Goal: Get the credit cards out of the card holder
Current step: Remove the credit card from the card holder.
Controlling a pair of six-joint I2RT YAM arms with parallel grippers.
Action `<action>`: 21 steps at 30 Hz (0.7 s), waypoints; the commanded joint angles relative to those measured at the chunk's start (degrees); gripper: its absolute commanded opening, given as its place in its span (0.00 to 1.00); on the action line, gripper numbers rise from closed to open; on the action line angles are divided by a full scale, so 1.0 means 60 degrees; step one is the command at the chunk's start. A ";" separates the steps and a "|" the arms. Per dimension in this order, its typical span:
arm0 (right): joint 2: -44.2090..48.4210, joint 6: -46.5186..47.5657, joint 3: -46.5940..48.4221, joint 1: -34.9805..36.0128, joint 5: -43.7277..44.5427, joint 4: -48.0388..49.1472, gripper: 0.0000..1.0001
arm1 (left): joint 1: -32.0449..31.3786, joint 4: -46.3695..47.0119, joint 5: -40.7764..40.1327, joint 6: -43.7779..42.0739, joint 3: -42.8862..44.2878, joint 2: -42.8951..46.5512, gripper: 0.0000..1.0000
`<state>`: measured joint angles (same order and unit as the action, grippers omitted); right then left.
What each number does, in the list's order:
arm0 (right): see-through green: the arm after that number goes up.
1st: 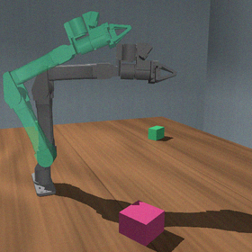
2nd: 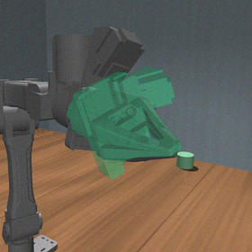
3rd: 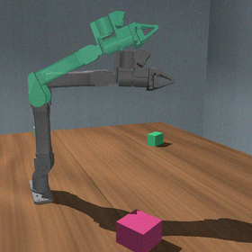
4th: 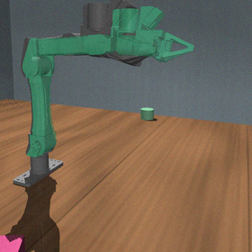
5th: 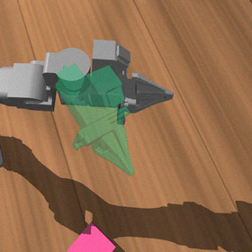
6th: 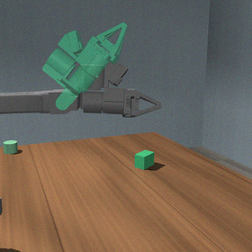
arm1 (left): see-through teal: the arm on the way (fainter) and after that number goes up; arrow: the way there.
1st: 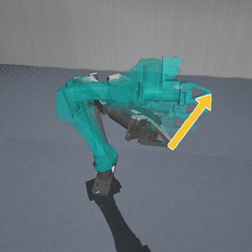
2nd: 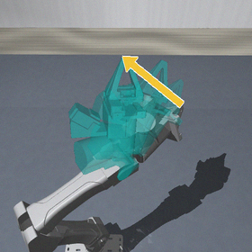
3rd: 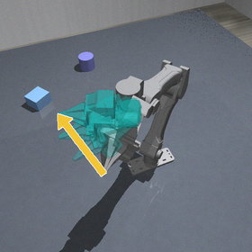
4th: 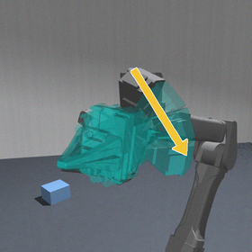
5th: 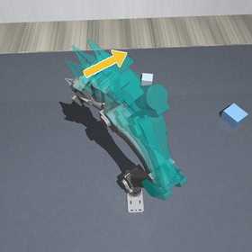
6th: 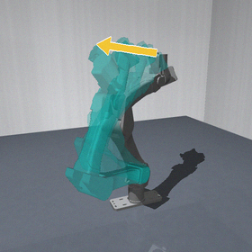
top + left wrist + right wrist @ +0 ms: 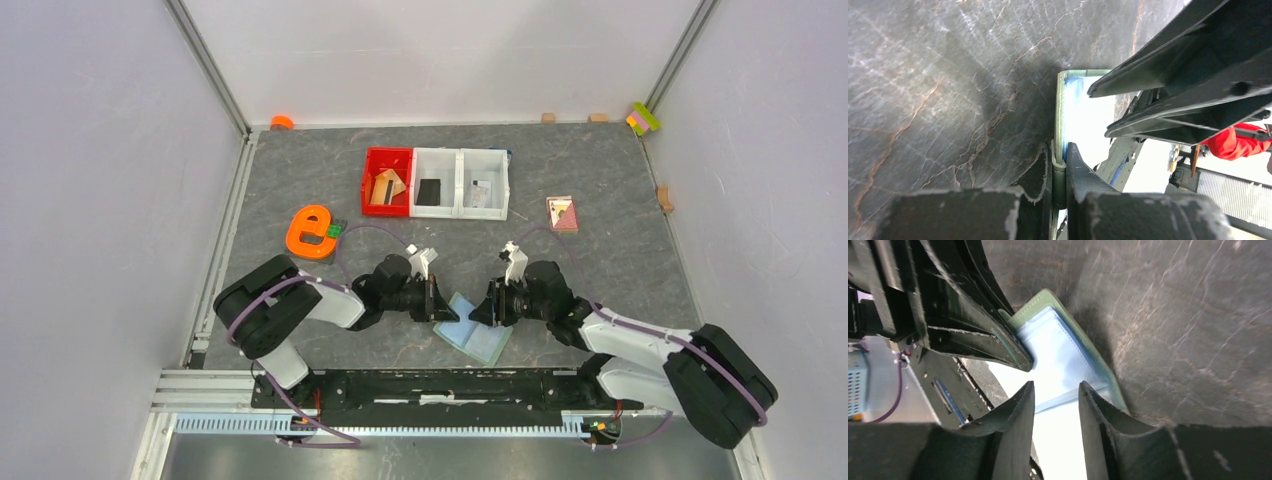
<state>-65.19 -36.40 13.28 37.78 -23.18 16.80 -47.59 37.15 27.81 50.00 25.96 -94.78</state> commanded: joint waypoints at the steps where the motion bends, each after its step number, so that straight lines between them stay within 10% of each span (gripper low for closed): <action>1: 0.1016 0.0956 0.0705 0.0042 0.0988 -0.1325 0.48 | -0.0037 -0.0424 -0.0393 -0.0476 0.0051 0.0564 0.02; 8: 0.2671 0.1129 0.0595 -0.0007 0.2397 -0.3314 0.84 | -0.0022 -0.0032 -0.0904 -0.0014 -0.0454 0.1681 0.02; 21: 0.3998 0.0056 -0.0819 -0.0170 0.2367 -0.2895 0.84 | 0.0112 0.1059 -0.1545 0.1411 -0.1204 0.2732 0.02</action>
<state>-44.03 -33.01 10.96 37.15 -8.54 -3.73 -47.59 35.81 20.40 53.45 20.99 -80.90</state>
